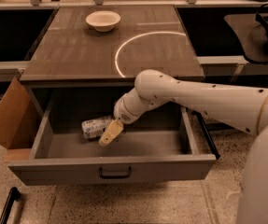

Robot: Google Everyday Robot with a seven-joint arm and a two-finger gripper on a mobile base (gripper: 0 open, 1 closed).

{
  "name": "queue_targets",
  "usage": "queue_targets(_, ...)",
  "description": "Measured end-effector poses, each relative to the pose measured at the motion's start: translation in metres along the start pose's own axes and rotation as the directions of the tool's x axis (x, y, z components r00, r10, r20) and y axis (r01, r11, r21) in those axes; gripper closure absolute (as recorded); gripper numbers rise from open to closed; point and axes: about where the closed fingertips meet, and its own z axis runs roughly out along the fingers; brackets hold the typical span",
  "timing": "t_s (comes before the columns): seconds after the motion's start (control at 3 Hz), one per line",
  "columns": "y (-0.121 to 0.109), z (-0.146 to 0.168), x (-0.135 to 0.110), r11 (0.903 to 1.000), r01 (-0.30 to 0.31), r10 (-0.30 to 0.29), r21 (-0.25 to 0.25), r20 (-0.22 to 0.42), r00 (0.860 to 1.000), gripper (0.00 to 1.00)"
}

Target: Pick blue plastic bottle from top drawer and place on counter

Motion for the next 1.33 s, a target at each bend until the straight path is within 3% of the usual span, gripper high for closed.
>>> queue_targets(0.33,-0.002,0.021,0.000,0.9999,-0.002,0.002,-0.013,-0.007,1.000,0.19)
queue_targets(0.67,0.002,0.027,0.006,0.9999,-0.012,0.012,-0.011,-0.016,1.000,0.50)
queue_targets(1.0,0.008,0.015,0.011,0.9999,-0.015,0.016,0.005,-0.020,1.000,0.73)
queue_targets(1.33,0.026,-0.037,0.006,0.9994,0.008,-0.009,0.033,0.030,0.999,0.96)
